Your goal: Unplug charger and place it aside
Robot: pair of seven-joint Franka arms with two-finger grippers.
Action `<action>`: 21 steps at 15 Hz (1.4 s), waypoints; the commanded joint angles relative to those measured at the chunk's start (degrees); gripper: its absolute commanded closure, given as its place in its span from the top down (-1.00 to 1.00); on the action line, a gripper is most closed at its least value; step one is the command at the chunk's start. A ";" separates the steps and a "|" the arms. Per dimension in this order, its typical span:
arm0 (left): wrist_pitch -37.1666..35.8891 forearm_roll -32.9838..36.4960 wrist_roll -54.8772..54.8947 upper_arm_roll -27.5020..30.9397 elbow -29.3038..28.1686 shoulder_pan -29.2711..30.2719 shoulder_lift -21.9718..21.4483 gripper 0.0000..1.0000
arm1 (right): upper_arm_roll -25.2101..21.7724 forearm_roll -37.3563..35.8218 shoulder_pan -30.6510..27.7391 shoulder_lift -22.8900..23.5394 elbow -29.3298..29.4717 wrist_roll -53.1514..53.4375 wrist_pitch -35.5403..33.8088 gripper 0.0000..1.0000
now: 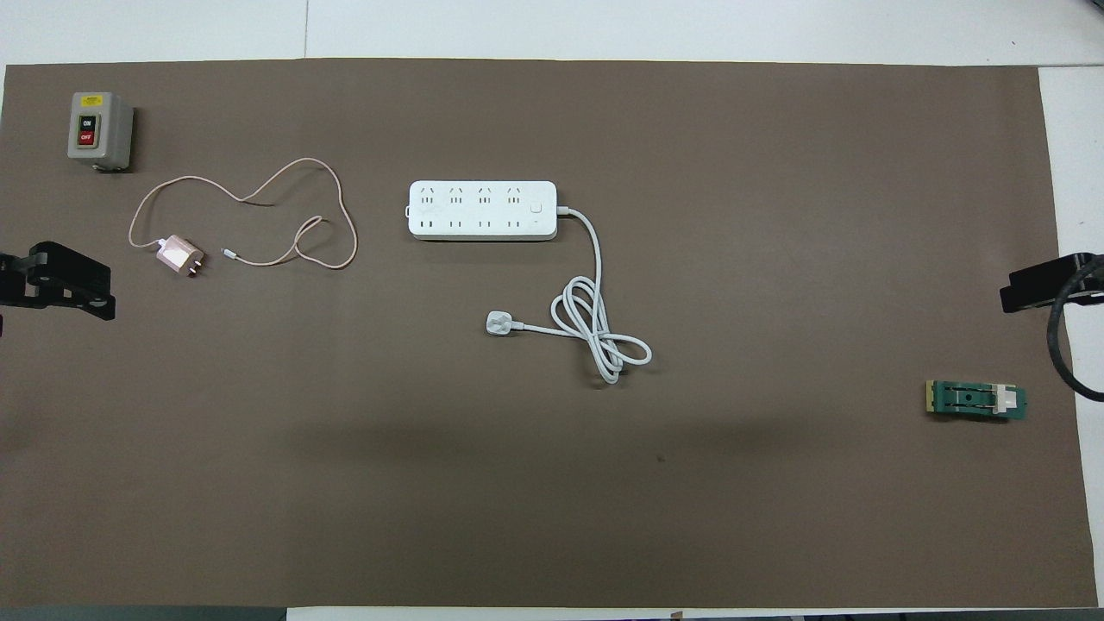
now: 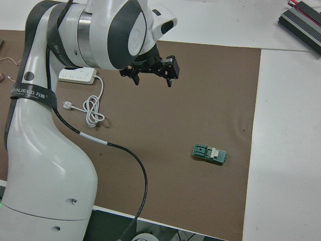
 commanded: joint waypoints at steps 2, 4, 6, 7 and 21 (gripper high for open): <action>0.57 -0.62 5.79 0.59 -1.99 0.59 -2.23 1.00 | 0.42 2.29 -0.38 -0.65 -0.63 3.23 -0.13 1.00; 2.40 -0.62 8.88 1.47 -2.34 0.51 -1.88 1.00 | 0.42 2.29 -0.38 -0.65 -0.63 3.23 -0.12 1.00; 2.59 -0.62 8.63 2.18 -2.17 -0.46 -1.53 1.00 | 0.42 2.20 -0.38 -0.65 -0.72 3.32 -0.21 1.00; 2.77 -0.62 8.71 2.35 -2.26 -1.51 -1.53 1.00 | 0.42 2.20 -0.38 -0.65 -0.72 3.41 -0.04 1.00; 6.02 -1.15 8.89 7.10 -2.26 -7.76 -0.04 1.00 | 0.33 2.20 -0.47 -0.65 -0.63 3.23 0.05 1.00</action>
